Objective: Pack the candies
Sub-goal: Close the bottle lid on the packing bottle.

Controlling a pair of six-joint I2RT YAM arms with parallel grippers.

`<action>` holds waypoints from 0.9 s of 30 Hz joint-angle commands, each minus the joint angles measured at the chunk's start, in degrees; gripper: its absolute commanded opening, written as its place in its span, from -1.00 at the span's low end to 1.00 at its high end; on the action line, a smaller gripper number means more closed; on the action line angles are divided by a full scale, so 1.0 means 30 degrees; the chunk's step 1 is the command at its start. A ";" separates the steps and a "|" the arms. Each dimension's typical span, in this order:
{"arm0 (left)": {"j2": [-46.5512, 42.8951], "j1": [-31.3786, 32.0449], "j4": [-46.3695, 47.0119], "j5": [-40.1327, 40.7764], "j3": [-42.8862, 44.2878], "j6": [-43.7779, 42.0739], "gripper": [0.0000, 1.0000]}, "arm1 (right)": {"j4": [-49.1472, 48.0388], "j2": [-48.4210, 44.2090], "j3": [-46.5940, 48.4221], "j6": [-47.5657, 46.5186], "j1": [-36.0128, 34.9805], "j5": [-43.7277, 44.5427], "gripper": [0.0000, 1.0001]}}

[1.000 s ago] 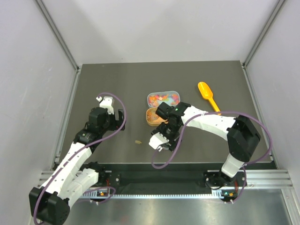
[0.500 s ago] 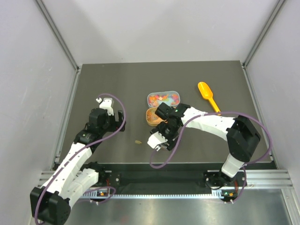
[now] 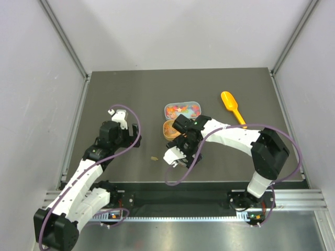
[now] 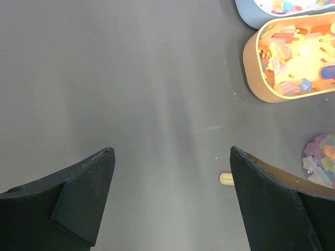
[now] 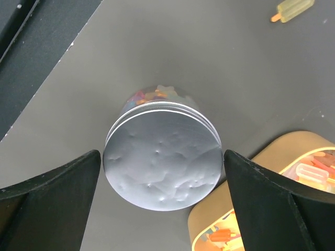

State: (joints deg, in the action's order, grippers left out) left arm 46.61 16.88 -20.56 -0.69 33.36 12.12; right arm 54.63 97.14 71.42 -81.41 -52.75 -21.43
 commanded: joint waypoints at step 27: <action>0.0606 -0.0120 -0.0968 -0.3490 0.1740 0.0705 -0.26 | -0.0135 -0.1739 0.0833 0.3845 0.0797 -0.0620 -0.71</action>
State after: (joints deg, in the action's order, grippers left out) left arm 48.23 16.84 -21.89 -8.23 37.98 12.53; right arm 56.84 90.43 74.24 -71.96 -50.46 -21.19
